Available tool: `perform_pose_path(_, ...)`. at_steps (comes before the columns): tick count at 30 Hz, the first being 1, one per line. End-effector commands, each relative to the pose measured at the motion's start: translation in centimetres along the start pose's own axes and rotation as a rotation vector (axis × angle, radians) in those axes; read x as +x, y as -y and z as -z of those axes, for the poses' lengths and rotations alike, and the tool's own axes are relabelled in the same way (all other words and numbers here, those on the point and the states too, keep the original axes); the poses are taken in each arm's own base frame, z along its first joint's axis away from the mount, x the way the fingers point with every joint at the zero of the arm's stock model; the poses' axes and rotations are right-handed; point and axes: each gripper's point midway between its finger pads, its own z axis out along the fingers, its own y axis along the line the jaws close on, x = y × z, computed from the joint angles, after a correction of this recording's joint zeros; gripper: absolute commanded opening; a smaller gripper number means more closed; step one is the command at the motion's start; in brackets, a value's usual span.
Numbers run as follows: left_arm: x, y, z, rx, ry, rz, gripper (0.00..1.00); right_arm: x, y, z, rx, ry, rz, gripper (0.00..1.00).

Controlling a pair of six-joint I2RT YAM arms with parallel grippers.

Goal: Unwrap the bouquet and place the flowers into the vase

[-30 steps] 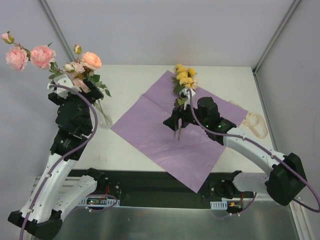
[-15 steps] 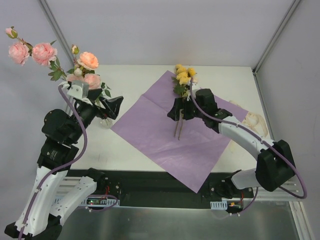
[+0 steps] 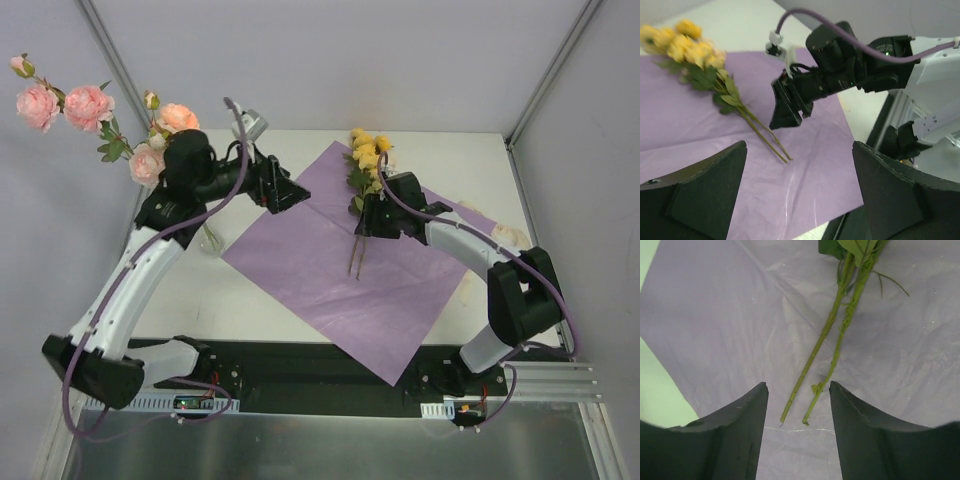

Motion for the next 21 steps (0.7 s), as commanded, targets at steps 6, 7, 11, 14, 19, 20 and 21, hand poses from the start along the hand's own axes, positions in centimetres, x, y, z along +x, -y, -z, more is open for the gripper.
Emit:
perform_pose_path(6,5.2,0.3,-3.3,0.142,-0.186,0.180,0.80,-0.3,0.6,-2.6,0.060,-0.042,-0.023,0.29)
perform_pose_path(7,5.8,0.0,-3.4,0.127,-0.194,0.186,0.79,-0.1,0.3,-2.9,0.051,-0.060,-0.017,0.26)
perform_pose_path(11,9.0,-1.3,-3.9,0.081,-0.252,0.238,0.76,0.1,-0.5,-3.7,0.072,-0.084,0.020,0.27)
perform_pose_path(14,9.5,-1.1,-4.0,0.082,-0.264,0.235,0.76,0.8,-1.0,-4.2,0.104,-0.095,0.010,0.33)
perform_pose_path(19,9.4,-0.3,-3.9,0.096,-0.262,0.227,0.76,2.2,-0.7,-4.6,0.193,-0.093,-0.062,0.41)
perform_pose_path(20,9.3,-0.3,-3.8,0.095,-0.259,0.223,0.77,2.5,-0.6,-4.6,0.207,-0.094,-0.068,0.41)
perform_pose_path(21,9.4,-0.2,-3.8,0.098,-0.262,0.223,0.77,3.1,-0.3,-4.6,0.233,-0.101,-0.077,0.42)
